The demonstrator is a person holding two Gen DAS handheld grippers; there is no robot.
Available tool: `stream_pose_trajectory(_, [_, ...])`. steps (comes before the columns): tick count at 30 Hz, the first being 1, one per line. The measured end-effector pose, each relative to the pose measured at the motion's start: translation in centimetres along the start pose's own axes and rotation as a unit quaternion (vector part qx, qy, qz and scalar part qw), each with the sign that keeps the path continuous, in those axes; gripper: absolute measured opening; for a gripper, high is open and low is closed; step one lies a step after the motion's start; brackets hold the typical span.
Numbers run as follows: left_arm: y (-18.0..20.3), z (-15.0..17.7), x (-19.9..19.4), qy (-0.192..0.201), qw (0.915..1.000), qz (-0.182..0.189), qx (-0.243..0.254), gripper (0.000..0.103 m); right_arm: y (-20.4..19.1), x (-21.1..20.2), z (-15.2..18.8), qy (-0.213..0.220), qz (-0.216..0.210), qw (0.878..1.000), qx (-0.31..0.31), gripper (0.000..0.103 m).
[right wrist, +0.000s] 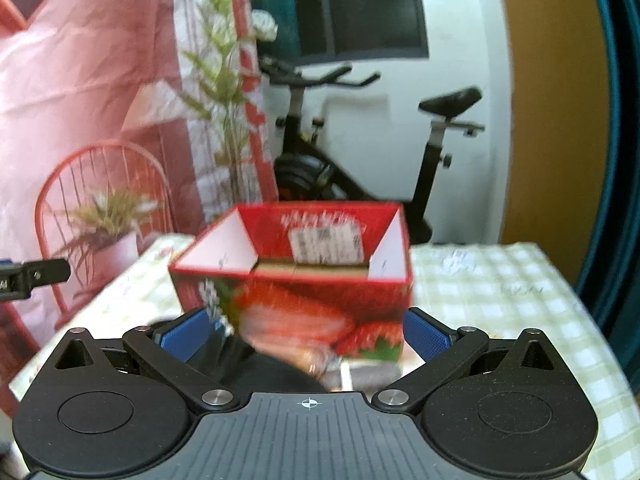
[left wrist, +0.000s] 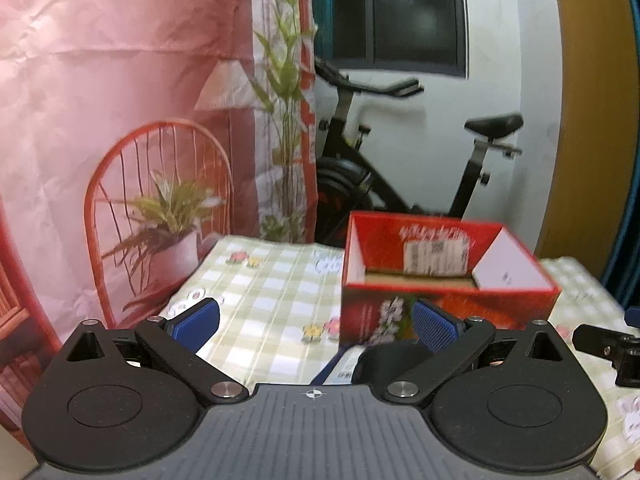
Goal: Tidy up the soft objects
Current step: 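Lower the left tool onto the black eye mask while the right tool approaches it, then close the left gripper on the black eye mask while the right gripper closes on its strap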
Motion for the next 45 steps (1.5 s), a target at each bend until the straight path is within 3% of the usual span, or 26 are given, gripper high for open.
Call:
stream_pose_trajectory(4, [-0.3, 1.1, 1.7, -0.032, 0.9995, -0.003, 0.004, 0.103, -0.1, 2.0, 1.8, -0.038, -0.023, 0.999, 0.012, 0.103])
stream_pose_trajectory(10, [-1.1, 2.9, 4.5, -0.077, 0.9970, 0.006, 0.002, 0.103, -0.4, 4.4, 3.9, -0.087, 0.004, 0.996, 0.019, 0.103])
stream_pose_trajectory(18, [0.2, 4.0, 5.8, -0.085, 0.9957, 0.031, 0.021, 0.102, 0.8, 5.6, 5.7, -0.109, -0.025, 0.993, 0.044, 0.102])
stream_pose_trajectory(23, [1.5, 3.9, 6.7, -0.084, 0.9942, 0.050, 0.044, 0.094, 0.9, 6.5, 6.3, -0.120, -0.046, 0.991, 0.050, 0.098])
stream_pose_trajectory(32, [1.8, 4.8, 9.7, -0.127, 0.9864, 0.104, 0.009, 0.079, 1.6, 8.2, 7.1, -0.135, -0.062, 0.986, 0.072, 0.097])
stream_pose_trajectory(45, [2.1, 6.5, 10.2, -0.140, 0.9769, 0.161, -0.007, 0.072, 2.1, 9.2, 7.2, -0.138, -0.080, 0.983, 0.092, 0.095])
Point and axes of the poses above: each gripper's, at about its wrist camera, not at the fingertips, and x roughly the way its jaws point, y to its right, z to its underside, the point moved 1 cm from there along x, roughly the way its jaws point, and after that the axes turned 2 degrees about -y, right-handed, at the moved point
